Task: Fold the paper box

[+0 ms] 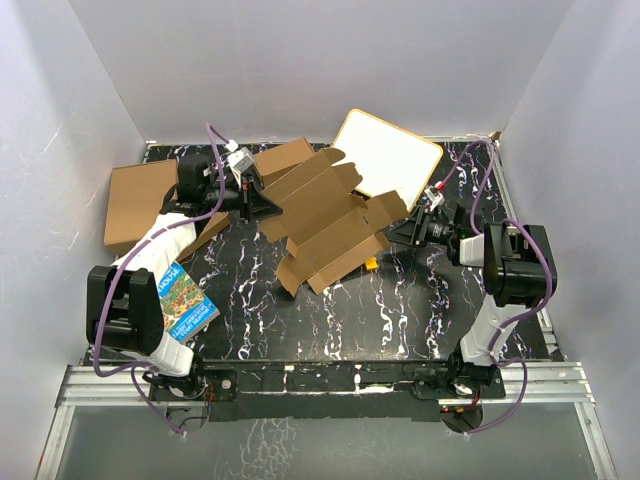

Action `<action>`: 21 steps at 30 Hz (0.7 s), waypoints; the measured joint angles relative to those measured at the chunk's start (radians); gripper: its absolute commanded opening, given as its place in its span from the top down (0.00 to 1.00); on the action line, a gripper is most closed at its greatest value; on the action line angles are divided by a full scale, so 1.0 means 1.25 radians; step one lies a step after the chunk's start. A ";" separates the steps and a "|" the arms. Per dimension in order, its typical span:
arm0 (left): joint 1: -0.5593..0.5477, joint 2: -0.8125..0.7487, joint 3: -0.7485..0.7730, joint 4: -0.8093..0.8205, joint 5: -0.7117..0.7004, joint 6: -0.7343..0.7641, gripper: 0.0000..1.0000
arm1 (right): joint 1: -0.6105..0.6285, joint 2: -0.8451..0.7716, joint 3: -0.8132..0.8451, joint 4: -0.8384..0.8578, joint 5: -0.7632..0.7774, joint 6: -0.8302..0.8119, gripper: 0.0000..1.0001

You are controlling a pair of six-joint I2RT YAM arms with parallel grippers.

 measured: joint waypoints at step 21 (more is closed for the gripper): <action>0.003 0.000 -0.015 0.028 0.001 -0.016 1.00 | 0.063 0.040 -0.007 -0.003 0.007 -0.002 0.57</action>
